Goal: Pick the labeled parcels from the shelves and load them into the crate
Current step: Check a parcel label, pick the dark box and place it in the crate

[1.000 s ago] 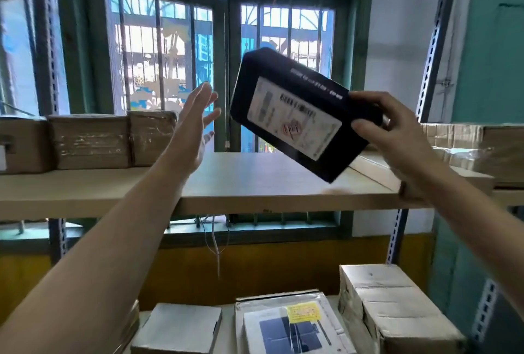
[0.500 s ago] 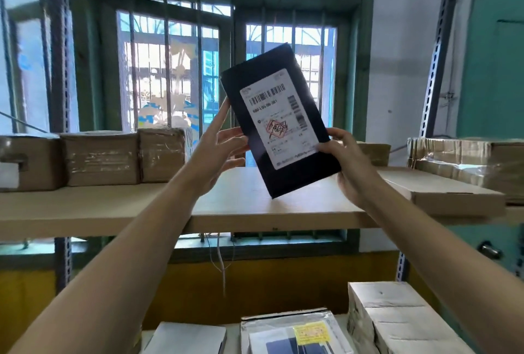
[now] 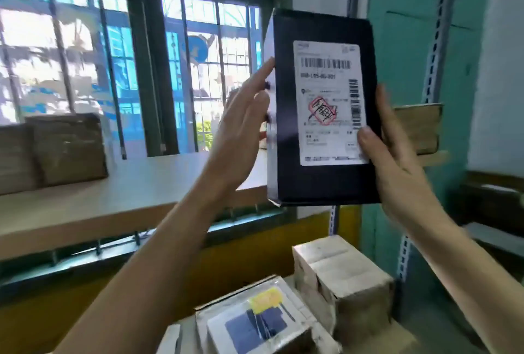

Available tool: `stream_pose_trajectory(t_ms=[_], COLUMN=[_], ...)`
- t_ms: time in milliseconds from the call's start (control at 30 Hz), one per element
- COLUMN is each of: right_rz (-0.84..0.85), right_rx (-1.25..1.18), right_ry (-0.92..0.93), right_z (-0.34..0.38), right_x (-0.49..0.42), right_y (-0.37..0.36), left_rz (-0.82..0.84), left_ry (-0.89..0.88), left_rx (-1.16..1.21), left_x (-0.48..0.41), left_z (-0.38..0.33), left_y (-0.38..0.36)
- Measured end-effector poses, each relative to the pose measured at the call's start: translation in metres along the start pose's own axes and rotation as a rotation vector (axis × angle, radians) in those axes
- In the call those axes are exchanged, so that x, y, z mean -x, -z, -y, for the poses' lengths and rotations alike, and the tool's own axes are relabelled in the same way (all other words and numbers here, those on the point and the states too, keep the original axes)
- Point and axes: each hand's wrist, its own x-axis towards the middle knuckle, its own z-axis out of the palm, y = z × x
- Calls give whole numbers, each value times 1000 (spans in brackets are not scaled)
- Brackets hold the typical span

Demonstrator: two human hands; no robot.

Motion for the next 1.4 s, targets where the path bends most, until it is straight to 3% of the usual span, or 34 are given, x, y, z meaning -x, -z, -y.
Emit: stream_pose_trajectory(t_ms=[133, 267, 367, 433, 500, 600, 767, 867, 1000, 1133, 1300, 1400], right_rz=[-187, -325, -383, -359, -401, -600, -858, -947, -997, -927, -915, -751], right_rx=[146, 203, 285, 343, 391, 342, 229, 184, 161, 180, 317, 411], right_ry=[-98, -429, -681, -863, -1066, -1342, -1637, -1766, -1844, -1867, -1647, -1685], right_z=[-17, -43, -70, -95, -122, -164, -268, -339, -447, -560, -678, -728], right_x=[96, 205, 282, 334, 390, 470, 595, 669, 764, 832, 870, 882], right_y=[57, 115, 147, 162, 177, 197, 244, 269, 296, 291, 254, 238], left_rz=[312, 593, 808, 842, 873, 1093, 1382, 1498, 1577, 1581, 1345, 1232], left_ry=[120, 191, 370, 461, 483, 415, 497, 585, 529, 437, 450, 376], left_rx=[213, 171, -90, -282, -309, -299, -220, -298, -480, -607, -660, -669], left_x=[51, 123, 171, 195, 219, 268, 426, 542, 666, 744, 795, 805], left_z=[24, 69, 114, 137, 157, 196, 299, 377, 479, 570, 621, 625], left_y=[-89, -191, -257, -292, -324, -378, -458, -479, -486, -504, -533, -531])
